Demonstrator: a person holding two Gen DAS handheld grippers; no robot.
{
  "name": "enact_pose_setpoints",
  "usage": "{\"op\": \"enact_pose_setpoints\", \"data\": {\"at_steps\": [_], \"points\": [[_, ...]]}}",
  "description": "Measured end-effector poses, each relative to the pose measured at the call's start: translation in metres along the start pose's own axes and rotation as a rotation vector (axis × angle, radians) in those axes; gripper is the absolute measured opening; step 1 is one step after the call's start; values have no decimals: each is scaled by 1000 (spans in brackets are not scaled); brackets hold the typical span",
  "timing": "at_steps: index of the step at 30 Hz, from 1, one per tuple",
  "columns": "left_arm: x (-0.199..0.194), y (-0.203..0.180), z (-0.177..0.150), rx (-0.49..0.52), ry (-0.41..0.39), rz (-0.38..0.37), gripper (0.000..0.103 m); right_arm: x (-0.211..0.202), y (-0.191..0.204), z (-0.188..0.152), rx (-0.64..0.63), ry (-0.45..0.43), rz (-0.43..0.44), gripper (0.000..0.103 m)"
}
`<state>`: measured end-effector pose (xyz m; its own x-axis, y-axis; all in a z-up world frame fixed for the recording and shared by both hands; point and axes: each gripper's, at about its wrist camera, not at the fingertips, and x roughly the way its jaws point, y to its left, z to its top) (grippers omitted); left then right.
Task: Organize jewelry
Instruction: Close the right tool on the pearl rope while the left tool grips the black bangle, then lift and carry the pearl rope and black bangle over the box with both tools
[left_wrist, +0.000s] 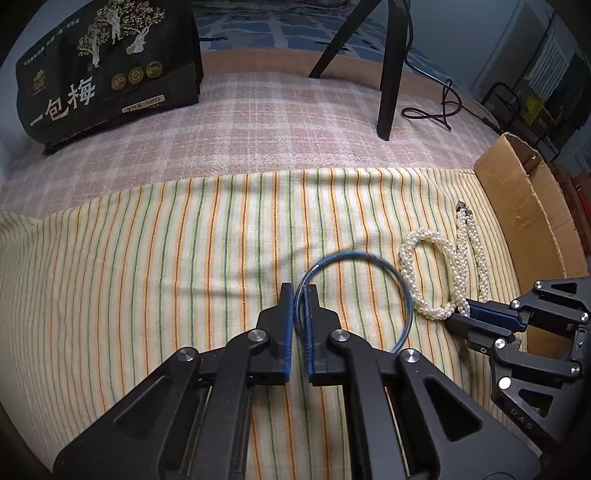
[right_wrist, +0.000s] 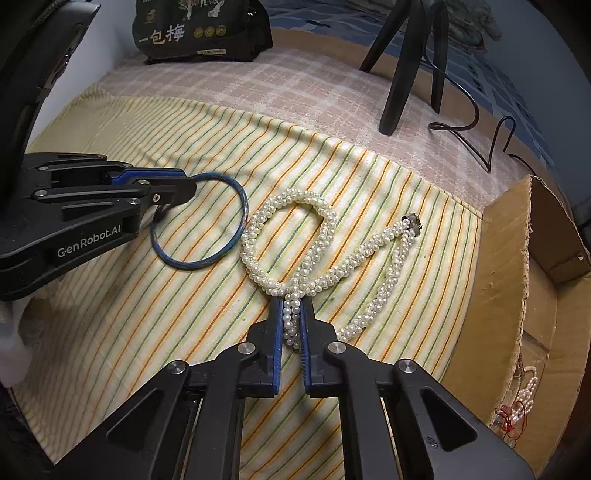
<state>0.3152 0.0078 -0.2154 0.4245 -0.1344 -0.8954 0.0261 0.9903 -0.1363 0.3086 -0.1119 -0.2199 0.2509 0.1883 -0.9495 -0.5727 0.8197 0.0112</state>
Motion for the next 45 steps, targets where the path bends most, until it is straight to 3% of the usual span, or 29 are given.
{"op": "enact_pose_setpoints", "data": {"at_steps": [13, 29, 45], "points": [[-55, 12, -16, -41, -75, -12, 2, -41, 9, -29, 84, -85, 92, 7], [-158, -10, -45, -78, -227, -165, 1, -136, 15, -72, 207, -281, 162, 7], [-197, -55, -52, 44, -306, -200, 1, -209, 5, -79, 228, -449, 152, 6]]}}
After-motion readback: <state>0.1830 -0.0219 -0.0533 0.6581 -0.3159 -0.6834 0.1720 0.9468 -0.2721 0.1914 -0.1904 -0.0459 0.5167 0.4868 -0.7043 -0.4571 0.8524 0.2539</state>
